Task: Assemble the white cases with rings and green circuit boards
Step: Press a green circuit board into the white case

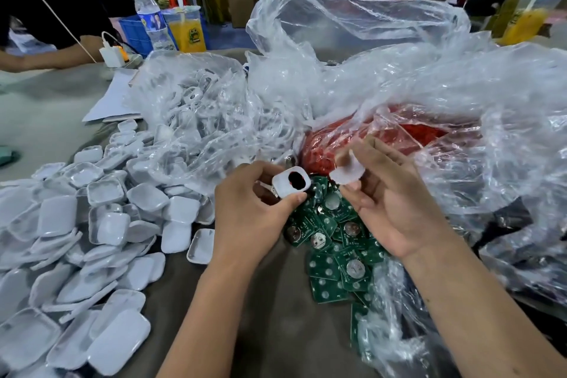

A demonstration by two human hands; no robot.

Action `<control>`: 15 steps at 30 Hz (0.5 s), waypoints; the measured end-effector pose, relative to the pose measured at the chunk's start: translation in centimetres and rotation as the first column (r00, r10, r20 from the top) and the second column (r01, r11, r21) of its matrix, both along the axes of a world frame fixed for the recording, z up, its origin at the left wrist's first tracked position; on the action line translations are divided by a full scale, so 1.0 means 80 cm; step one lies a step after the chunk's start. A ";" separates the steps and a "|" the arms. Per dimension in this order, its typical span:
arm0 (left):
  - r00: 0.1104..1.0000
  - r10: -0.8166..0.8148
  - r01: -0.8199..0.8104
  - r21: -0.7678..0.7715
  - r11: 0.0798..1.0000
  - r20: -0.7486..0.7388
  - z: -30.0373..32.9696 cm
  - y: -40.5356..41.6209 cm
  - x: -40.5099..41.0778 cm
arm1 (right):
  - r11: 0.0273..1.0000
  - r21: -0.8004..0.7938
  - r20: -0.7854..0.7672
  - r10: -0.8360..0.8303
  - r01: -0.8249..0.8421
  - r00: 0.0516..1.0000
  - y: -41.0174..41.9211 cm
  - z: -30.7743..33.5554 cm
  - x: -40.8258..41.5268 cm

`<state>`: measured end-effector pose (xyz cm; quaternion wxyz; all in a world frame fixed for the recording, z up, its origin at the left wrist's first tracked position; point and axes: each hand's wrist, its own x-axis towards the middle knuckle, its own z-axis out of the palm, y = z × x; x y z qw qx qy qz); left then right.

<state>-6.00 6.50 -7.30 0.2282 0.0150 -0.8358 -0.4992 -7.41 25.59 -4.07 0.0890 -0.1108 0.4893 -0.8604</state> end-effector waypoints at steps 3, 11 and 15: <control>1.000 0.009 -0.009 -0.034 0.999 0.012 -0.005 0.000 0.007 | 1.000 0.008 -0.015 0.018 -0.018 1.000 -0.003 0.001 0.004; 1.000 0.017 -0.019 -0.099 0.995 -0.024 -0.004 -0.003 0.015 | 0.925 0.292 -0.253 -0.169 0.242 0.953 -0.017 -0.012 0.002; 1.000 0.010 -0.011 -0.092 0.996 -0.018 0.002 -0.003 0.010 | 0.904 0.319 -0.299 -0.190 0.285 0.935 -0.018 -0.015 0.000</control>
